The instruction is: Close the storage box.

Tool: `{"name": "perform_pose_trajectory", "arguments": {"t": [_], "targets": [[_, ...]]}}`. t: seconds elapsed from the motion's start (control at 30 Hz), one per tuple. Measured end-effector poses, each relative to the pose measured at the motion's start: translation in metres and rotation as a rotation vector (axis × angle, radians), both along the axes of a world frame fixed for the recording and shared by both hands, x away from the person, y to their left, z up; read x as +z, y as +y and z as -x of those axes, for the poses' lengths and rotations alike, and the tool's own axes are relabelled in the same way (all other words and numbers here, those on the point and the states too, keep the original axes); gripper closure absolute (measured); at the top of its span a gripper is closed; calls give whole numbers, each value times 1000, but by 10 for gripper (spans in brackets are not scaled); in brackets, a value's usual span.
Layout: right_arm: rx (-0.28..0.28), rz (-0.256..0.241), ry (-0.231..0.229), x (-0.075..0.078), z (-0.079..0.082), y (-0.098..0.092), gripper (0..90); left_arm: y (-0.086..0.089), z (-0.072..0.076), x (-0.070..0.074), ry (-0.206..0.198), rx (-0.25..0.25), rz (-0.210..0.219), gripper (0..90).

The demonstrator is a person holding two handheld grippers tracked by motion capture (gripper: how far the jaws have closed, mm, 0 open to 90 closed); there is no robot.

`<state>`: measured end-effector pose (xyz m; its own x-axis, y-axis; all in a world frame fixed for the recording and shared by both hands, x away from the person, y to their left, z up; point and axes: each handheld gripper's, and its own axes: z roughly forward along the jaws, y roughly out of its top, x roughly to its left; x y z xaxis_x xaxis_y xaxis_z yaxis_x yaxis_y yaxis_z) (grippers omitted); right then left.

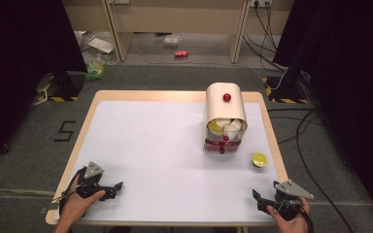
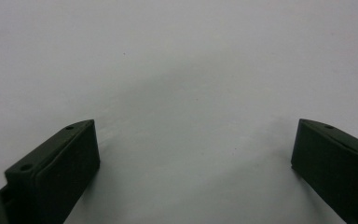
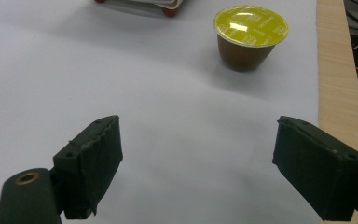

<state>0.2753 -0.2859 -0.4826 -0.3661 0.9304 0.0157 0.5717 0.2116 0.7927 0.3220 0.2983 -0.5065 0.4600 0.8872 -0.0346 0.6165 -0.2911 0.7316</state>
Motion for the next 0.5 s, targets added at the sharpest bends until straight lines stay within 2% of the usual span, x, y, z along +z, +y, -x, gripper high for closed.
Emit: {"name": "perform_pose_trajectory", "arguments": {"t": [0.3, 0.43, 0.5], "targets": [[6, 7, 5, -1, 3, 0, 158, 0, 0, 0, 0, 0, 0, 3], [18, 34, 23, -3, 3, 2, 158, 0, 0, 0, 0, 0, 0, 3], [30, 65, 33, -5, 2, 4, 159, 0, 0, 0, 0, 0, 0, 2]]}}
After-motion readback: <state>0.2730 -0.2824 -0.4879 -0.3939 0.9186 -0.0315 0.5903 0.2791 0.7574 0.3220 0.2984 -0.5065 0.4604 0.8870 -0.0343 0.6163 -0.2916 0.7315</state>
